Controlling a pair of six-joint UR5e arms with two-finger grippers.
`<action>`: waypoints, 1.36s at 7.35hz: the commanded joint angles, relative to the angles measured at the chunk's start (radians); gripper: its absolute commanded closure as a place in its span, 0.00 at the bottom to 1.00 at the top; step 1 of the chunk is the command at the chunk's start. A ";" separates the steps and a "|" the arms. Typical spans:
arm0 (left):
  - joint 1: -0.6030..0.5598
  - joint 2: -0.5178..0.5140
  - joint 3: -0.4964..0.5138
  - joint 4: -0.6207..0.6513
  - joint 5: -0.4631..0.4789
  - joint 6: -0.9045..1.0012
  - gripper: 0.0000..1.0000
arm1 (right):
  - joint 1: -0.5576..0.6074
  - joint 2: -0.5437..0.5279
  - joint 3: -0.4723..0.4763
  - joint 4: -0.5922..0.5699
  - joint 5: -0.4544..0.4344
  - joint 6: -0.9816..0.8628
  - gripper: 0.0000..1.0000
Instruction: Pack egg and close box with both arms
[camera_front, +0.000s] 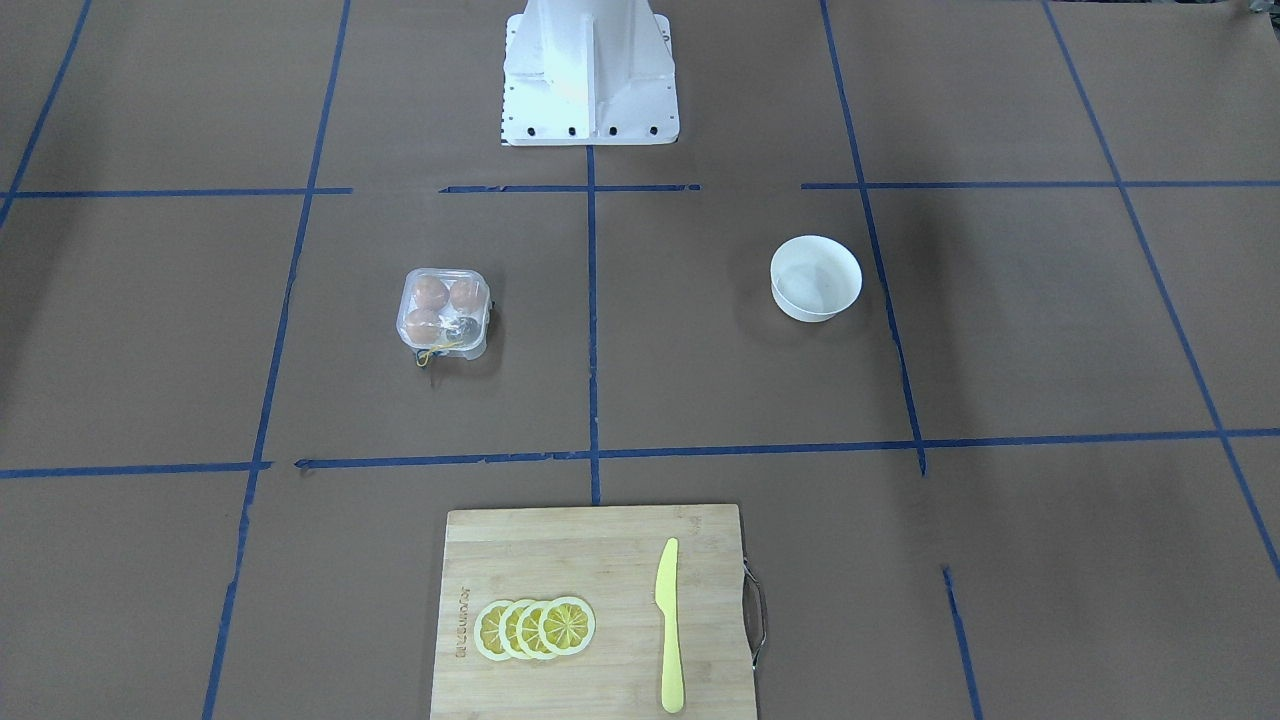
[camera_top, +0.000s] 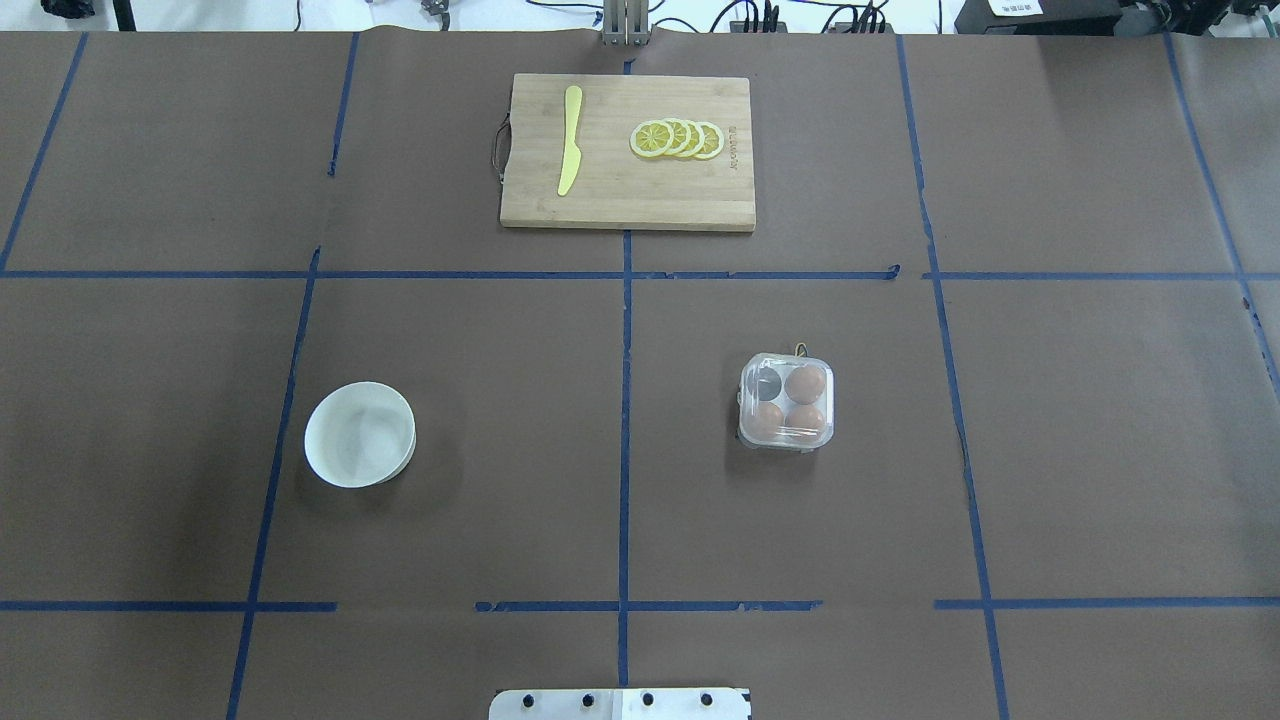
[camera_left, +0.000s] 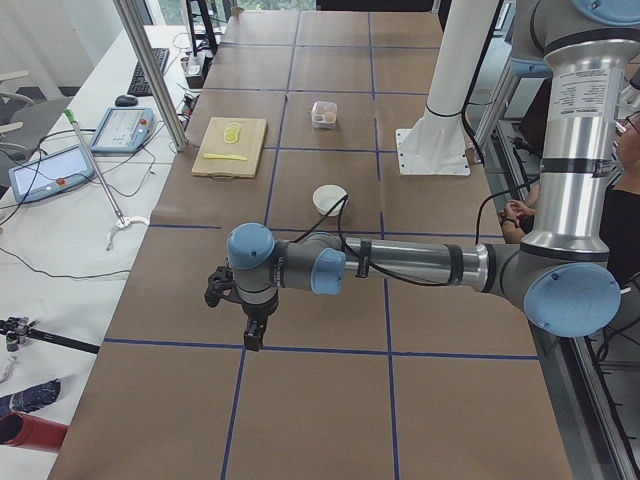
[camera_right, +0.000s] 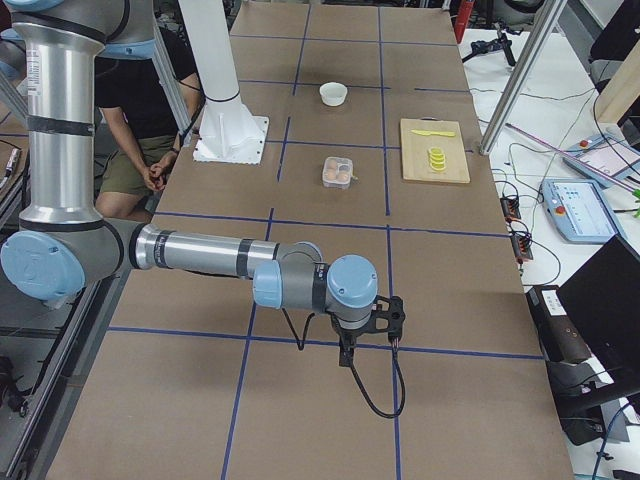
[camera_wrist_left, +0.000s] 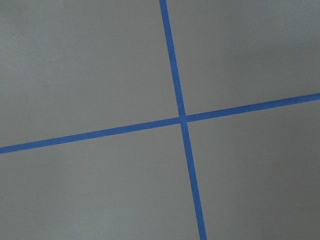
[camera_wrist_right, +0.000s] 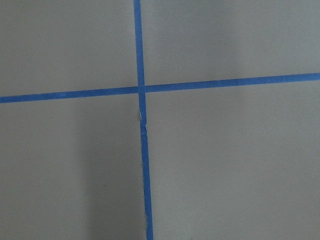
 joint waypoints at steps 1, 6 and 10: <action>0.000 0.000 0.001 -0.004 0.000 -0.002 0.00 | 0.000 0.000 0.000 0.000 0.000 0.000 0.00; 0.000 0.000 0.008 -0.032 0.000 0.000 0.00 | 0.000 -0.002 0.005 0.000 0.002 0.000 0.00; 0.002 -0.008 0.010 -0.033 0.000 0.000 0.00 | 0.000 0.003 0.003 0.002 0.000 -0.002 0.00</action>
